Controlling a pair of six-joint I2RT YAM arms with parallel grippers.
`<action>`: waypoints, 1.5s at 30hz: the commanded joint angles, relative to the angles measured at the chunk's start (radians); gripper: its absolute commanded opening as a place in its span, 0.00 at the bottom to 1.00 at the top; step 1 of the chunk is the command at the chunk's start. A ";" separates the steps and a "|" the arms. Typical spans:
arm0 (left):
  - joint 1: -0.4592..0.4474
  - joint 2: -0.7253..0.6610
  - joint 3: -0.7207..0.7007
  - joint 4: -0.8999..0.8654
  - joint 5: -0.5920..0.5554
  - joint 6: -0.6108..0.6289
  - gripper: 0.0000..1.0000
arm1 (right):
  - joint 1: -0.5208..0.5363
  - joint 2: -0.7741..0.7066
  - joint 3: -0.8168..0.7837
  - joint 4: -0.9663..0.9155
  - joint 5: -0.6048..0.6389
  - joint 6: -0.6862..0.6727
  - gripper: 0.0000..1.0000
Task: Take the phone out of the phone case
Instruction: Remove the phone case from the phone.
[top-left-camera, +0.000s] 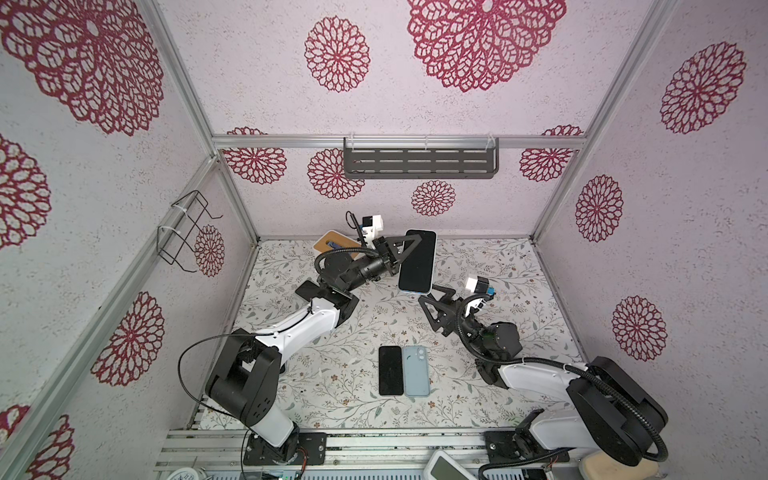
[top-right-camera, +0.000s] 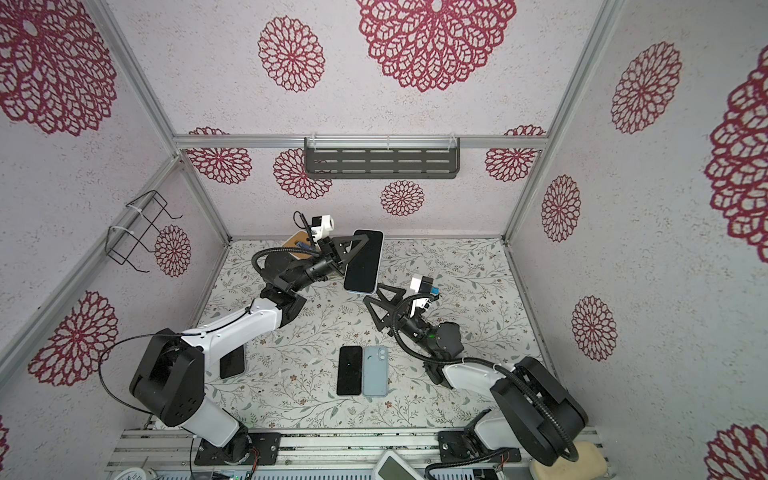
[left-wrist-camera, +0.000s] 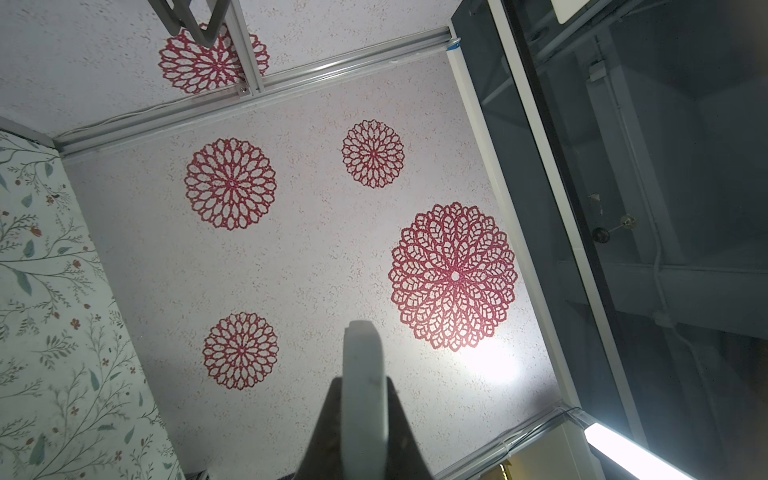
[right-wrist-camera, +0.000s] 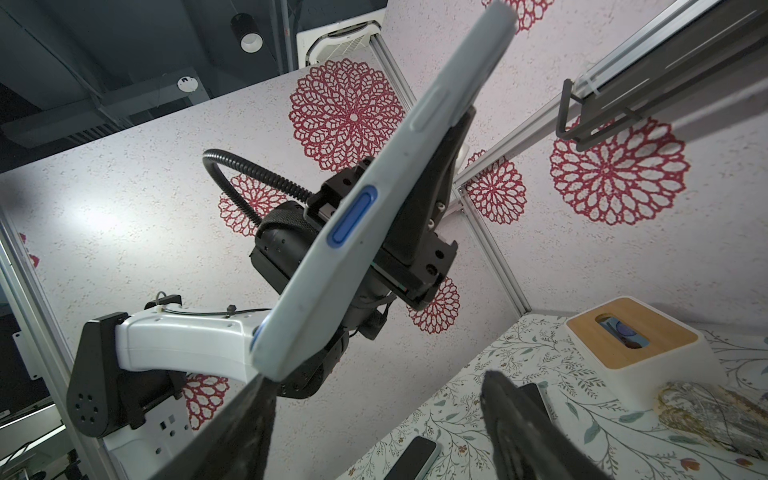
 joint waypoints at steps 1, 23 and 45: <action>0.011 -0.003 -0.002 0.066 -0.006 0.000 0.00 | 0.005 -0.012 0.045 0.123 -0.015 0.021 0.80; 0.000 -0.017 -0.007 0.103 0.003 -0.007 0.00 | -0.011 0.043 0.043 0.121 0.027 0.030 0.79; 0.050 -0.017 0.013 0.054 0.064 -0.019 0.00 | -0.007 0.012 0.037 0.088 -0.139 0.049 0.79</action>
